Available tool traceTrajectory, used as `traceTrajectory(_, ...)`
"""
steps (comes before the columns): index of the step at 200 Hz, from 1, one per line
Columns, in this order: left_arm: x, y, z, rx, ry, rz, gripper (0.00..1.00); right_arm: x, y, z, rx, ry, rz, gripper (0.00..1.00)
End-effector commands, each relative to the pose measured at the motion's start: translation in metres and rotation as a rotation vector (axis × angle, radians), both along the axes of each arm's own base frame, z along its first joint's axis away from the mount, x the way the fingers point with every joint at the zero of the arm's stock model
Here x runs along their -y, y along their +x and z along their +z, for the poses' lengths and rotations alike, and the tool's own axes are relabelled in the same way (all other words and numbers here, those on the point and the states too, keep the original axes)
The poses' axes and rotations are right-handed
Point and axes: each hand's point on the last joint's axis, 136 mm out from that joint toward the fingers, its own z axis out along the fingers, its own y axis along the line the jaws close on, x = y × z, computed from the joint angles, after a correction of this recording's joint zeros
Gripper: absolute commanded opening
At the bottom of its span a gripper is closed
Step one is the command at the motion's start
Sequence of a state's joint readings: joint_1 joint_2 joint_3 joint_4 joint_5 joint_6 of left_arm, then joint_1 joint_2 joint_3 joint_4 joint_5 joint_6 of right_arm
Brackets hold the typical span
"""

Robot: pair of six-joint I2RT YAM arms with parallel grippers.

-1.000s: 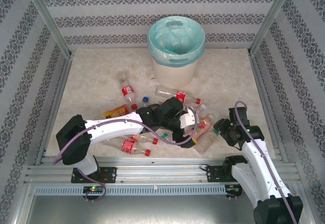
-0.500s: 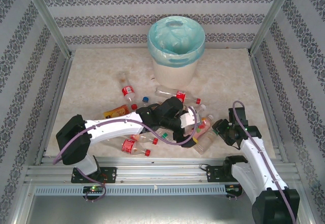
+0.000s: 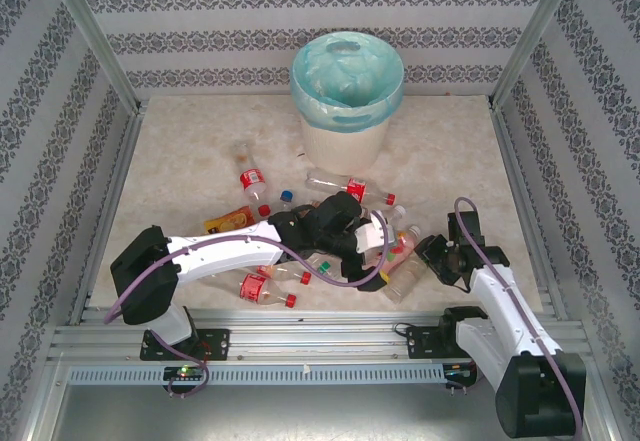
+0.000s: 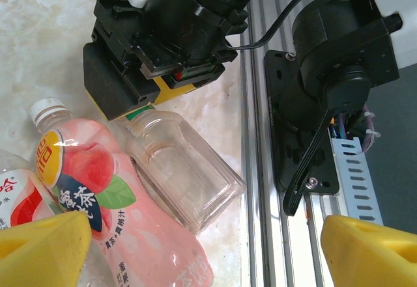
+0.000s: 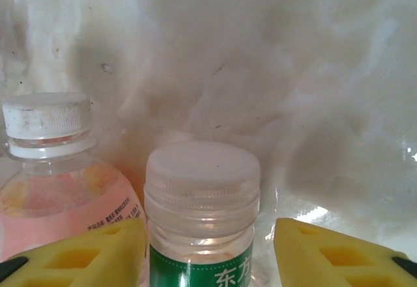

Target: Put the plastic bottles in the bin

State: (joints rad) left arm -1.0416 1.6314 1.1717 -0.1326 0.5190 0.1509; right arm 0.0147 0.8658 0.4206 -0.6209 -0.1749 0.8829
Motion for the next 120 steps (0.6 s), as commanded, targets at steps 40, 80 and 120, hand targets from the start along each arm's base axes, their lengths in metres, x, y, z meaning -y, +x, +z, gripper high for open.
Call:
traceTrajectory(40,0.0048,-0.0063,0.0019,0.024,0.014,-0.028,0.92,0.0031,0.0013,-0.0067,-0.003,-0.006,0.016,0.53)
traceTrajectory(80,0.0049,-0.0066,0.0005,0.024,0.018,-0.027,0.92,0.0036,0.0031,-0.0066,0.006,0.001,0.012,0.53)
traceTrajectory(120,0.0055,-0.0049,0.0002,0.026,0.021,-0.021,0.92,0.0057,0.0019,-0.0083,0.006,-0.005,0.009,0.52)
